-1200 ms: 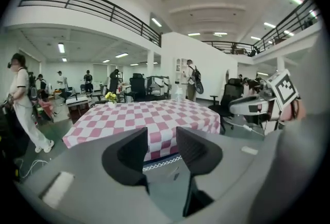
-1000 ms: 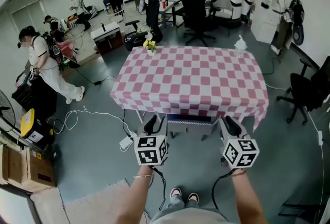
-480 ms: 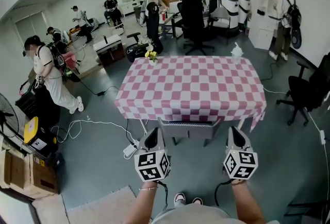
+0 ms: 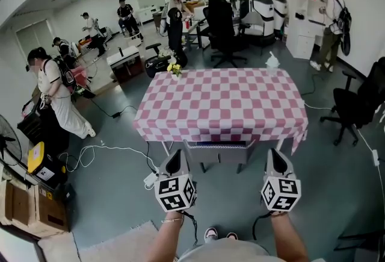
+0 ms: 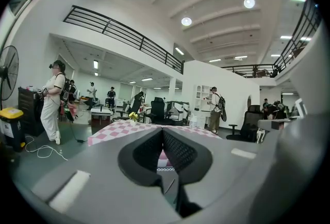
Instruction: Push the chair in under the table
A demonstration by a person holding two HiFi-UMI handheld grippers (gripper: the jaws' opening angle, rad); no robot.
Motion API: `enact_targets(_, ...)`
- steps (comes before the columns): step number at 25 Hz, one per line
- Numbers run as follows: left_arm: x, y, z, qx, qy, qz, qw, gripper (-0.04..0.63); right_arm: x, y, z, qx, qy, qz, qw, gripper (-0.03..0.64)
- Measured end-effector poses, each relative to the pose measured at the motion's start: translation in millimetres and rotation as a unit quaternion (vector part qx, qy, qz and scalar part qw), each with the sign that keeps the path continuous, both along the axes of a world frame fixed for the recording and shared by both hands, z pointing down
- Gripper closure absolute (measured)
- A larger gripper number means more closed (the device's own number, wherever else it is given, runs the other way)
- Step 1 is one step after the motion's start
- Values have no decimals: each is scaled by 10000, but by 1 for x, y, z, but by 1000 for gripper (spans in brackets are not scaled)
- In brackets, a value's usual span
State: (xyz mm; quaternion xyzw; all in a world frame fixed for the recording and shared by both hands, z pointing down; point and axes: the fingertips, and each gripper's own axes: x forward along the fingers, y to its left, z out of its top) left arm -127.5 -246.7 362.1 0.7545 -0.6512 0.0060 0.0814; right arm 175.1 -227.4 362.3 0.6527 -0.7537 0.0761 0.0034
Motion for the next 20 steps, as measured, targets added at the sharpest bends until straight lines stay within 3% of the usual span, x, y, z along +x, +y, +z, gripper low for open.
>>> enact_targets(20, -1, -8, 14, -110, -3, 94, 9999, 594, -1, 3, 10, -204, -12, 84, 9998, 607)
